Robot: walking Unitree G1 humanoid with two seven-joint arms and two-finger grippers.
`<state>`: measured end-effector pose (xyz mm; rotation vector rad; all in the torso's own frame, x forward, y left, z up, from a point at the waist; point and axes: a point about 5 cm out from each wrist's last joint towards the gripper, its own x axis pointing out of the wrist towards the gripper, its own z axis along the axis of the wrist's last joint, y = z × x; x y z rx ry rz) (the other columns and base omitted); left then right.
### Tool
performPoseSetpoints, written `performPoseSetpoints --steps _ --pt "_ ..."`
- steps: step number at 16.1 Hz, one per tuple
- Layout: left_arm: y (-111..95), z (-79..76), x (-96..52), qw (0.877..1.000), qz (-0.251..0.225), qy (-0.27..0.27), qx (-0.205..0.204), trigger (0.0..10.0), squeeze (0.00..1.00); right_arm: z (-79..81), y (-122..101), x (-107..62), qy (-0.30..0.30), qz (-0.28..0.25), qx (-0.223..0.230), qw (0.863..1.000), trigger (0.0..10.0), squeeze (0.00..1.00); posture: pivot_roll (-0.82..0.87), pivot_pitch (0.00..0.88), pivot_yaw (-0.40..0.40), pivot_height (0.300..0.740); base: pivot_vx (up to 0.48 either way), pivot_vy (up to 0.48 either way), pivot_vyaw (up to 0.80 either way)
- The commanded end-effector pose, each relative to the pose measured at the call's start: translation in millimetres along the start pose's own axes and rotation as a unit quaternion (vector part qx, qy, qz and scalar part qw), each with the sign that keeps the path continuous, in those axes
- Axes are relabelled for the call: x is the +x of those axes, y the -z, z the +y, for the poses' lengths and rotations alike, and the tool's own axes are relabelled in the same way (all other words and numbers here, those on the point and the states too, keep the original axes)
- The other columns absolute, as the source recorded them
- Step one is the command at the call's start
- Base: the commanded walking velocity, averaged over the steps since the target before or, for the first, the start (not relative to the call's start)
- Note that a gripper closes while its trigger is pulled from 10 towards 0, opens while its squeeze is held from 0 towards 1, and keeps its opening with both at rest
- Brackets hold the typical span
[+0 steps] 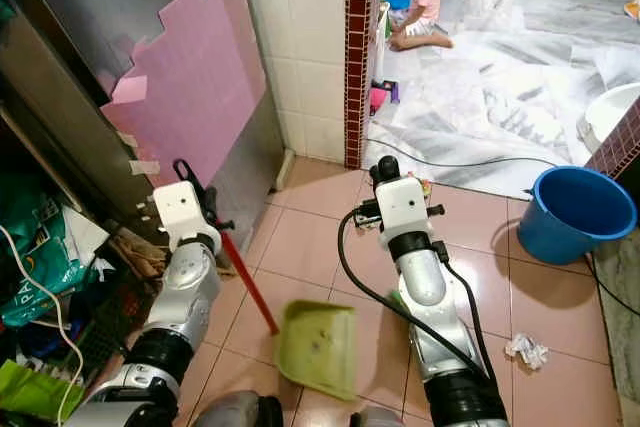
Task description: Sweep floor
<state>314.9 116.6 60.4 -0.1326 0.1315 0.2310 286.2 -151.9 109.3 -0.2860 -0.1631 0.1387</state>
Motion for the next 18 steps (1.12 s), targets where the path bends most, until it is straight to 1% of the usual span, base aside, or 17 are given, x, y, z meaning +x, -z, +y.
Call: performPoseSetpoints --steps 1,2,5,8,10,11,12,13,14,18 --pt "-15.5 0.0 4.8 0.999 -0.045 0.002 0.01 10.0 0.0 -0.2 -11.4 1.5 -0.004 -0.026 -0.006 1.0 10.0 0.0 -0.08 0.0 0.091 0.74 0.0 0.0 0.0" --pt "-13.2 1.4 3.3 0.999 -0.048 -0.001 0.017 10.0 0.0 -1.1 -10.8 -0.3 -0.004 -0.025 -0.007 1.0 10.0 0.0 -0.08 0.0 0.092 0.74 0.0 0.0 0.0" --pt "-4.4 -1.6 0.4 0.999 -0.038 0.001 0.022 10.0 0.0 -2.2 -9.9 -1.8 -0.003 -0.022 -0.009 1.0 10.0 0.0 -0.08 0.0 0.094 0.74 0.0 0.0 0.0" --pt "1.7 -0.4 -0.4 1.0 -0.021 -0.011 0.008 10.0 0.0 -2.4 -10.6 -1.7 -0.004 -0.023 -0.01 1.0 10.0 0.0 -0.08 0.0 0.094 0.74 0.0 0.0 0.0" --pt "3.5 -1.9 -0.5 1.0 -0.015 -0.006 0.005 10.0 0.0 -2.7 -10.6 -1.8 -0.004 -0.023 -0.011 1.0 10.0 0.0 -0.08 0.0 0.094 0.74 0.0 0.0 0.0" --pt "8.8 -2.7 -1.6 1.0 0.001 -0.005 -0.008 10.0 0.5 -2.6 -10.7 -1.7 -0.005 -0.023 -0.011 1.0 10.0 0.0 -0.08 0.0 0.094 0.74 0.0 0.0 0.0" --pt "13.7 -2.7 -3.2 1.0 0.015 -0.004 -0.017 10.0 0.5 -2.2 -10.9 -1.6 -0.006 -0.023 -0.011 1.0 10.0 0.0 -0.09 0.0 0.094 0.74 0.0 0.0 0.0" --pt "15.0 -2.9 -3.6 1.0 0.019 -0.003 -0.019 10.0 0.54 -2.1 -11.0 -1.6 -0.006 -0.023 -0.012 1.0 10.0 0.0 -0.09 0.0 0.094 0.74 0.0 0.0 0.0" --pt "16.2 -2.5 -3.7 1.0 0.023 -0.001 -0.02 10.0 0.7 -1.5 -11.4 -1.7 -0.007 -0.024 -0.012 1.0 10.0 0.0 -0.09 0.0 0.095 0.74 0.0 0.0 0.0" --pt "18.4 1.9 -4.3 1.0 0.025 0.003 -0.008 10.0 0.7 -0.9 -10.4 -1.7 -0.008 -0.022 -0.013 1.0 10.0 0.0 -0.09 0.0 0.093 0.74 0.0 0.0 0.0"
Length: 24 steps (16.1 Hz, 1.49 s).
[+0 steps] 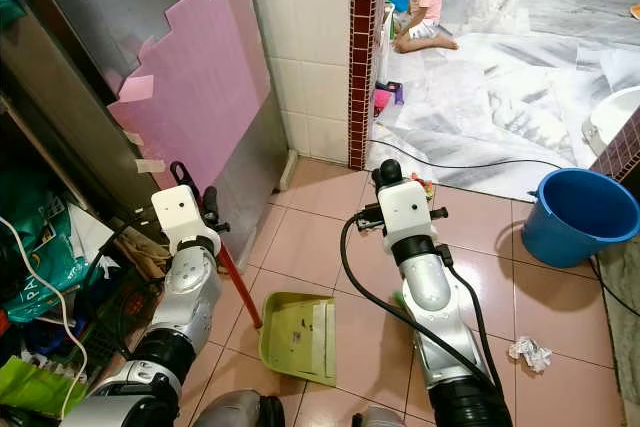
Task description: Sweep floor
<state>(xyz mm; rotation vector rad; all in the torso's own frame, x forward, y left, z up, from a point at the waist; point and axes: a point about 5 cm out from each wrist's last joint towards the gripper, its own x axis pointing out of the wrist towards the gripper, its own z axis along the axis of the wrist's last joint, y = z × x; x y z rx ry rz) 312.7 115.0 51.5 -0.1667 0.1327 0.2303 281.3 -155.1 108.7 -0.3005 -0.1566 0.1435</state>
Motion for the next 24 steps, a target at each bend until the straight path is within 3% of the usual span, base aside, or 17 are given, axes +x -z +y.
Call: performPoseSetpoints --steps 1,3,4,5,6,10,13,15,20,24 --pt "10.9 4.1 -3.8 1.0 0.026 0.002 0.01 10.0 0.71 1.1 -11.0 3.9 -0.005 -0.025 -0.006 1.0 10.0 0.0 -0.09 0.0 0.093 0.74 0.0 0.0 0.0" --pt "13.3 8.1 -4.9 0.999 0.029 0.002 0.016 10.0 0.78 0.6 -11.0 4.1 -0.004 -0.024 -0.007 1.0 10.0 0.0 -0.09 0.0 0.094 0.74 0.0 0.0 0.0" --pt "12.1 12.8 -6.1 0.998 0.025 0.031 0.039 10.0 0.9 -0.1 -11.1 4.6 -0.003 -0.025 -0.008 1.0 10.0 0.0 -0.08 0.0 0.094 0.74 0.0 0.0 0.0" --pt "12.6 15.5 -6.1 0.997 0.026 0.042 0.059 10.0 0.9 -0.1 -11.0 4.8 -0.003 -0.024 -0.007 1.0 10.0 0.0 -0.08 0.0 0.094 0.74 0.0 0.0 0.0" --pt "15.2 22.2 -7.4 0.996 0.038 0.045 0.061 10.0 1.0 0.6 -10.8 4.9 -0.004 -0.024 -0.007 1.0 10.0 0.0 -0.08 0.0 0.095 0.74 0.0 0.0 0.0" --pt "18.1 31.5 -11.4 0.994 0.056 0.067 0.059 10.0 1.0 0.4 -10.6 6.1 -0.005 -0.025 -0.007 1.0 10.0 0.0 -0.08 0.0 0.09 0.74 0.0 0.0 0.0" --pt "12.7 23.7 -18.2 0.988 0.061 0.127 0.065 10.0 1.0 -0.7 -10.3 6.7 -0.004 -0.024 -0.009 1.0 10.0 0.0 -0.07 0.0 0.089 0.74 0.0 0.0 0.0" --pt "5.4 23.0 -25.8 0.985 0.033 0.153 0.069 10.0 1.0 -0.8 -9.9 6.7 -0.004 -0.024 -0.008 1.0 10.0 0.0 -0.06 0.0 0.088 0.74 0.0 0.0 0.0" --pt "8.4 40.4 -37.6 0.985 0.026 0.127 0.112 10.0 1.0 2.8 -7.8 6.5 -0.009 -0.021 -0.005 1.0 10.0 0.0 -0.05 0.0 0.084 0.74 0.0 0.0 0.0" --pt "5.0 50.1 -40.7 0.987 0.027 0.104 0.121 10.0 1.0 1.3 -6.6 7.4 -0.009 -0.019 -0.007 1.0 10.0 0.0 -0.05 0.0 0.087 0.74 0.0 0.0 0.0"
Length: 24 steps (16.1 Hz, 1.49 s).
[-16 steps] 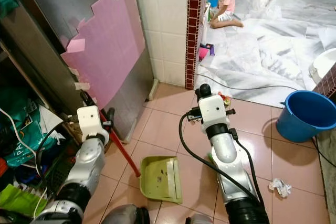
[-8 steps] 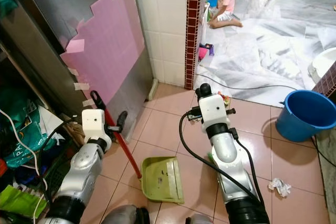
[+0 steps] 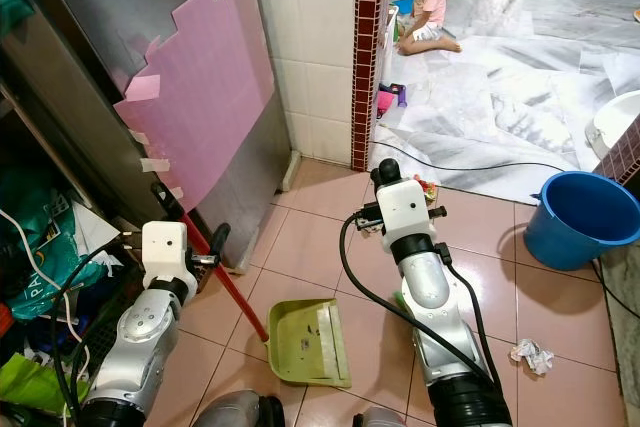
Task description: Sweep floor
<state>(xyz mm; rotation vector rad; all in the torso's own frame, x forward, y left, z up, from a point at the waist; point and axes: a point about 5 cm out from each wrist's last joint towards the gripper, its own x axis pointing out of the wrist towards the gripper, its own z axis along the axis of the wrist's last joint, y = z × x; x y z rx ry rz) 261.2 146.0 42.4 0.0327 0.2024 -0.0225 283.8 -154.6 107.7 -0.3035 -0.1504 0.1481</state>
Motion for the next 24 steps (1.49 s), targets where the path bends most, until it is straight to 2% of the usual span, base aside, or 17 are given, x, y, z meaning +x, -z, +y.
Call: performPoseSetpoints --steps 1,4,7,10,14,15,16,18,24 --pt "-3.3 10.3 -1.0 1.0 -0.008 -0.019 0.009 10.0 1.0 0.7 -7.7 4.9 -0.005 -0.022 -0.007 1.0 10.0 0.0 -0.05 0.0 0.087 0.74 0.0 0.0 0.0" --pt "-12.0 15.6 -1.8 0.998 -0.038 -0.038 0.022 10.0 1.0 1.5 -7.3 4.6 -0.007 -0.021 -0.007 1.0 10.0 0.0 -0.05 0.0 0.086 0.74 0.0 0.0 0.0" --pt "-9.6 16.6 -2.9 0.999 -0.032 -0.04 0.014 10.0 1.0 1.4 -6.9 4.8 -0.008 -0.021 -0.009 1.0 10.0 0.0 -0.05 0.0 0.085 0.74 0.0 0.0 0.0" --pt "-6.9 19.0 -1.6 0.999 -0.032 -0.041 -0.012 10.0 1.0 -0.2 -6.6 5.7 -0.009 -0.021 -0.011 1.0 10.0 0.0 -0.05 0.0 0.081 0.74 0.0 0.0 0.0" --pt "-5.8 30.5 5.2 0.995 -0.025 -0.091 0.012 10.0 1.0 0.4 -5.8 4.8 -0.012 -0.02 -0.012 1.0 10.0 0.0 -0.06 0.0 0.078 0.74 0.0 0.0 0.0" --pt "-6.7 32.9 6.6 0.994 -0.022 -0.108 0.018 10.0 0.49 -0.1 -5.6 4.6 -0.011 -0.02 -0.012 1.0 10.0 0.0 -0.06 0.0 0.078 0.74 0.0 0.0 0.0" --pt "-8.3 31.8 7.9 0.995 -0.029 -0.096 0.016 10.0 0.0 -0.3 -5.5 4.5 -0.012 -0.019 -0.013 1.0 10.0 0.0 -0.06 0.0 0.078 0.74 0.0 0.0 0.0" --pt "-6.5 29.2 9.0 0.997 -0.031 -0.075 0.012 10.0 0.0 -0.5 -5.0 4.1 -0.012 -0.018 -0.014 1.0 10.0 0.0 -0.06 0.0 0.076 0.74 0.0 0.0 0.0" --pt "-2.8 26.0 14.0 0.997 -0.029 -0.07 0.013 10.0 0.0 -1.1 -5.0 3.9 -0.014 -0.018 -0.015 1.0 10.0 0.0 -0.07 0.0 0.073 0.74 0.0 0.0 0.0"
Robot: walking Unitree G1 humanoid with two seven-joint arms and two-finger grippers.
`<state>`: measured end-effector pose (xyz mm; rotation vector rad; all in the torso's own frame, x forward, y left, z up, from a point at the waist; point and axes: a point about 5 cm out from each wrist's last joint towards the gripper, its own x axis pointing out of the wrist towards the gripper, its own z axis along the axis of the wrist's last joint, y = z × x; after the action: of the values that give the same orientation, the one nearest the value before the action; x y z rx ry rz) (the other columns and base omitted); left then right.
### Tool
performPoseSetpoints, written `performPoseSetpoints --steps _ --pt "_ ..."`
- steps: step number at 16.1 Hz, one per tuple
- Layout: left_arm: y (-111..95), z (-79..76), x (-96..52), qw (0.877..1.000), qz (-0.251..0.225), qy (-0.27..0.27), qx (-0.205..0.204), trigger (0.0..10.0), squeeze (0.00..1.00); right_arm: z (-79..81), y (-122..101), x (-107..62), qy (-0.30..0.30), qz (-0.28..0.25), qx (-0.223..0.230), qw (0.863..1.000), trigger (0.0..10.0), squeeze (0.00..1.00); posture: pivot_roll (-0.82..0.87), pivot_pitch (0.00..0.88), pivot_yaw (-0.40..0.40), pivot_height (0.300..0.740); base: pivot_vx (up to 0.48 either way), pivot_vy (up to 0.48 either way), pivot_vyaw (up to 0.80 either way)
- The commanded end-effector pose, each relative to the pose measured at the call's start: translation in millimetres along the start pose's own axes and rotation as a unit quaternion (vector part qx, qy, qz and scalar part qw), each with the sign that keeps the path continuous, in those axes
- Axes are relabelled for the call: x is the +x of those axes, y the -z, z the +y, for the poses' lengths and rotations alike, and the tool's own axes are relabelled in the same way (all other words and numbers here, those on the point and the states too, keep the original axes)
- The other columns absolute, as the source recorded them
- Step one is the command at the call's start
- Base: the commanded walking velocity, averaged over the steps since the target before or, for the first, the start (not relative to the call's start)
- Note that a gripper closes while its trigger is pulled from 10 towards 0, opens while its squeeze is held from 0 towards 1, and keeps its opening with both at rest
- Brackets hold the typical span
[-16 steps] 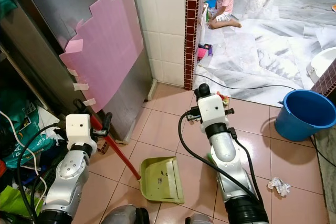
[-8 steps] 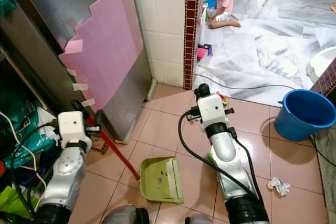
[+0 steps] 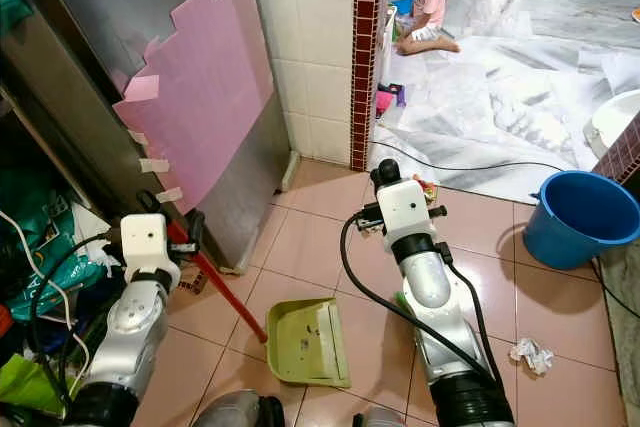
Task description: Sweep floor
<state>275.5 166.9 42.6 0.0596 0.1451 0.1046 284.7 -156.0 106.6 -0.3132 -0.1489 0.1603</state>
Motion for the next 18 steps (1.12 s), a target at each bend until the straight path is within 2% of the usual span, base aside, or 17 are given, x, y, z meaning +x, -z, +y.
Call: performPoseSetpoints --steps 1,2,5,9,13,15,18 --pt "-0.9 6.0 2.9 1.0 -0.004 -0.01 0.01 10.0 0.0 -0.1 -6.7 3.3 -0.007 -0.018 -0.011 1.0 10.0 0.0 -0.07 0.0 0.073 0.74 0.0 0.0 0.0" --pt "-3.3 7.0 6.7 1.0 -0.013 -0.011 0.019 10.0 0.0 -0.5 -7.1 3.4 -0.007 -0.019 -0.011 1.0 10.0 0.0 -0.07 0.0 0.07 0.74 0.0 0.0 0.0" --pt "-3.7 6.9 12.2 1.0 -0.007 -0.003 -0.003 10.0 0.0 -1.4 -7.3 3.1 -0.007 -0.019 -0.013 1.0 10.0 0.0 -0.07 0.0 0.069 0.74 0.0 0.0 0.0" --pt "-1.8 5.7 13.0 1.0 -0.01 0.005 -0.008 10.0 0.0 -3.7 -7.1 1.3 -0.006 -0.017 -0.015 1.0 10.0 0.0 -0.08 0.0 0.068 0.74 0.0 0.0 0.0" --pt "0.1 4.9 12.8 0.999 -0.007 0.027 -0.035 10.0 0.0 -3.9 -6.9 0.8 -0.009 -0.017 -0.016 1.0 10.0 0.0 -0.08 0.0 0.062 0.74 0.0 0.0 0.0" --pt "1.2 9.5 12.3 0.999 -0.012 0.027 -0.045 10.0 0.0 -4.7 -7.0 1.0 -0.01 -0.017 -0.017 1.0 10.0 0.0 -0.08 0.0 0.059 0.74 0.0 0.0 0.0" --pt "3.3 11.9 13.9 0.999 -0.008 0.027 -0.037 10.0 0.0 -4.0 -7.6 1.3 -0.012 -0.018 -0.017 1.0 10.0 0.0 -0.08 0.0 0.057 0.74 0.0 0.0 0.0"
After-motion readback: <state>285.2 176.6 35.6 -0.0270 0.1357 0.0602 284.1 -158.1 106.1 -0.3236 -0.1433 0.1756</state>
